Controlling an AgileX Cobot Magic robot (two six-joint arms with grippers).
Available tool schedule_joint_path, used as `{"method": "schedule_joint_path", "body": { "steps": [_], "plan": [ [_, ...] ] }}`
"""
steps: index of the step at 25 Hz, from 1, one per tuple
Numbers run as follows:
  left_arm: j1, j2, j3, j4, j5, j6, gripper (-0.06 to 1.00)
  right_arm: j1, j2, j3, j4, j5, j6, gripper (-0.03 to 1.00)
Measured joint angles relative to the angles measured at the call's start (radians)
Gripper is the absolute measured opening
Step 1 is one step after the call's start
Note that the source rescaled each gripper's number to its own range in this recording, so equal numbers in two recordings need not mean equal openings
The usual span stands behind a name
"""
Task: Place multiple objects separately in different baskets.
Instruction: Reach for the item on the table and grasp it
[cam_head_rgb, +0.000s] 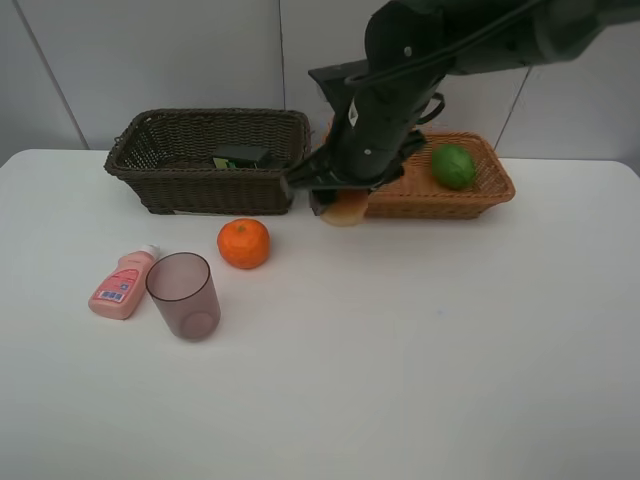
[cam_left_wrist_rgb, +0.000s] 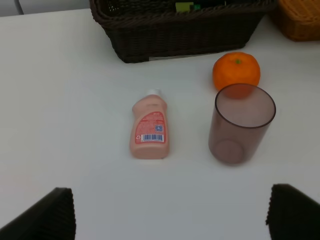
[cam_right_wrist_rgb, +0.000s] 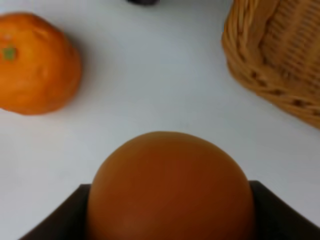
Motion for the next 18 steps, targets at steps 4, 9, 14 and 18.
{"method": "schedule_joint_path", "body": {
  "steps": [4,9,14,18],
  "plan": [
    [0.000,0.000,0.000,0.000,0.000,0.000,0.99,0.000,-0.027,0.000,-0.006,0.000,0.000,0.38],
    [0.000,0.000,0.000,0.000,0.000,0.000,0.99,-0.016,-0.027,0.000,-0.027,0.012,-0.001,0.38],
    [0.000,0.000,0.000,0.000,0.000,0.000,0.99,-0.102,-0.027,0.000,-0.045,0.007,-0.001,0.38],
    [0.000,0.000,0.000,0.000,0.000,0.000,0.99,-0.198,-0.027,0.000,-0.090,-0.048,-0.001,0.38]
  ]
}}
